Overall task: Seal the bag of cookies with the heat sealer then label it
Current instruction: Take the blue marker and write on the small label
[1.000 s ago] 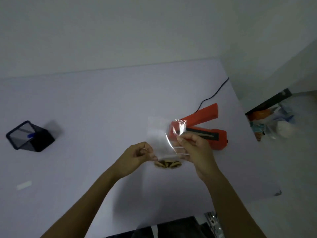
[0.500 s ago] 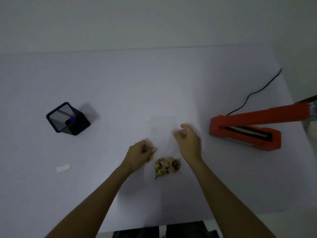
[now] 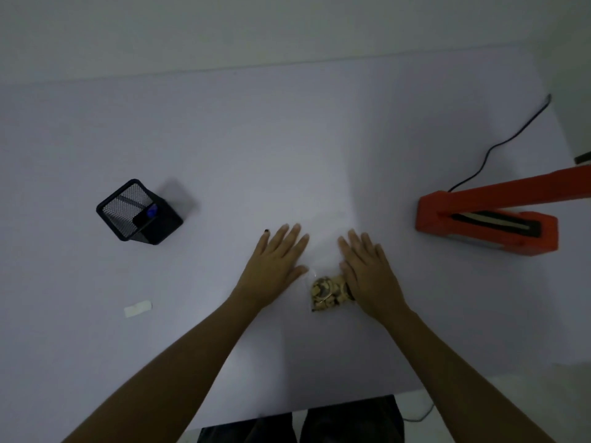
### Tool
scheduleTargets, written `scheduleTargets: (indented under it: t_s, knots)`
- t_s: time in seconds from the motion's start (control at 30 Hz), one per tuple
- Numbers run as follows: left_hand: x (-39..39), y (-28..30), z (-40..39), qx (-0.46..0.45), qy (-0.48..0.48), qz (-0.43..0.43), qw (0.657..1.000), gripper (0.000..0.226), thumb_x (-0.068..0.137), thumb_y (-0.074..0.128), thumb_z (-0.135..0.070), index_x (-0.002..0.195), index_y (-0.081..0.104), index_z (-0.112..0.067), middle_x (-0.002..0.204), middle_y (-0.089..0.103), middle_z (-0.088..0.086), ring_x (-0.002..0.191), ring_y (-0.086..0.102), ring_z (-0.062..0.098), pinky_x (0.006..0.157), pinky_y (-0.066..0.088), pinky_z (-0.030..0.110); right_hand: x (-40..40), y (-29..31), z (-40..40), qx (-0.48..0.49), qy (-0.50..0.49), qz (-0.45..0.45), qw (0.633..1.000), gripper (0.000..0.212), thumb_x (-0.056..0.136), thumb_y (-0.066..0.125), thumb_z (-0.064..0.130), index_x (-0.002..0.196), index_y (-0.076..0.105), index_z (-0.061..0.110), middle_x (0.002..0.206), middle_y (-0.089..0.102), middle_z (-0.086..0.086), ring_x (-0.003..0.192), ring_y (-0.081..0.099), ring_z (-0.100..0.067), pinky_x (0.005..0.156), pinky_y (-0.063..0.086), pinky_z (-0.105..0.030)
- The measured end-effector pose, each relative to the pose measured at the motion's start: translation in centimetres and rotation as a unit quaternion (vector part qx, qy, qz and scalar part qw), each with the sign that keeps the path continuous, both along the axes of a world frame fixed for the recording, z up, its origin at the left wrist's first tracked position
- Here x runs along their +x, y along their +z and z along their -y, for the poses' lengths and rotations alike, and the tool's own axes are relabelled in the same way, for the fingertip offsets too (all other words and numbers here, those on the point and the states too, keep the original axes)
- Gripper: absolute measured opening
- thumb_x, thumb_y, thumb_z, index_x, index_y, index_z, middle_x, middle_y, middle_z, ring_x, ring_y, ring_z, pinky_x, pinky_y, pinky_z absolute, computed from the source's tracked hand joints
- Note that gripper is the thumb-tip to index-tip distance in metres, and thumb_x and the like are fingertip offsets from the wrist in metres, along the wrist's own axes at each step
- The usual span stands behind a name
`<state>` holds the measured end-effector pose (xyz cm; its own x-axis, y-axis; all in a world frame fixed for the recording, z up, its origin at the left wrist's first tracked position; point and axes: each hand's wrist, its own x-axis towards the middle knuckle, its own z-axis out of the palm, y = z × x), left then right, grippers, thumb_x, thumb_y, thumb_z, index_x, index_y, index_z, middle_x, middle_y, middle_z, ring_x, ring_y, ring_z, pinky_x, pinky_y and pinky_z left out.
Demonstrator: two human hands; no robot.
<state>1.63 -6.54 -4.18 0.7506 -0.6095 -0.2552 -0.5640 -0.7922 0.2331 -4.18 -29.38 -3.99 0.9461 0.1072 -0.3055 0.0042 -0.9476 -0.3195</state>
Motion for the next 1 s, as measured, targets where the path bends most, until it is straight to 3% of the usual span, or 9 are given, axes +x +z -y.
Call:
scheduleTargets:
  t_s: [0.17,0.27,0.37,0.5,0.6,0.77,1.0]
  knots:
    - [0.0,0.5,0.2,0.010,0.008,-0.024,1.000,0.065,0.095,0.024,-0.052,0.147,0.034,-0.015,0.155,0.032,0.010,0.143,0.031,0.030,0.112,0.033,0.050,0.2,0.7,0.2,0.042,-0.009,-0.006,0.999,0.058,0.099,0.017,0.043,0.150,0.030,0.019,0.159,0.021,-0.006,0.148,0.013,-0.028,0.118,0.012,-0.046]
    - [-0.9,2.3,0.0,-0.015,0.052,-0.031,0.998,0.066,0.096,0.024,-0.052,0.150,0.028,-0.013,0.157,0.028,0.010,0.145,0.026,0.029,0.115,0.027,0.047,0.2,1.7,0.2,0.077,-0.055,0.021,0.995,0.054,0.096,0.033,0.042,0.141,0.046,0.015,0.150,0.041,-0.010,0.141,0.031,-0.031,0.114,0.025,-0.050]
    - [-1.7,5.2,-1.8,-0.036,0.101,0.025,0.994,0.062,0.097,0.025,-0.045,0.146,0.035,-0.009,0.153,0.035,0.014,0.141,0.035,0.031,0.113,0.025,0.045,1.7,3.3,-1.1,0.107,-0.094,0.105,0.984,0.040,0.092,0.054,0.033,0.125,0.060,0.012,0.128,0.061,-0.009,0.122,0.053,-0.030,0.102,0.042,-0.045]
    - [-2.3,9.0,-7.9,-0.066,0.196,0.135,0.969,0.049,0.097,0.037,-0.031,0.137,0.048,-0.004,0.145,0.046,0.018,0.135,0.043,0.033,0.112,0.030,0.048,5.0,6.3,-8.3,0.234,-0.053,0.037,0.970,0.039,0.093,0.061,0.030,0.130,0.055,0.022,0.125,0.059,0.002,0.118,0.051,-0.017,0.097,0.041,-0.028]
    - [-2.2,11.2,-13.7,-0.057,0.292,0.178,0.938,0.052,0.098,0.043,-0.027,0.143,0.039,-0.002,0.151,0.038,0.017,0.141,0.034,0.031,0.116,0.026,0.045,8.4,8.5,-15.8,0.267,0.023,0.058,0.962,0.045,0.092,0.062,0.036,0.134,0.050,0.025,0.116,0.059,0.000,0.106,0.055,-0.016,0.087,0.051,-0.035]
    - [-0.5,10.6,-20.8,-0.005,0.317,0.105,0.943,0.065,0.100,0.044,-0.032,0.151,0.015,-0.005,0.160,0.013,0.013,0.148,0.013,0.030,0.120,0.010,0.044,12.1,10.6,-25.9,0.221,0.093,0.078,0.968,0.053,0.091,0.060,0.043,0.139,0.042,0.027,0.109,0.057,-0.004,0.094,0.057,-0.019,0.075,0.054,-0.036]
    - [-0.1,7.6,-23.4,-0.004,0.275,0.058,0.960,0.065,0.102,0.037,-0.030,0.152,0.001,-0.008,0.162,-0.001,0.009,0.150,0.006,0.027,0.121,0.007,0.043,12.4,9.2,-30.1,0.187,0.017,0.135,0.973,0.026,0.093,0.061,0.027,0.114,0.062,0.011,0.098,0.066,-0.009,0.083,0.061,-0.019,0.068,0.050,-0.027]
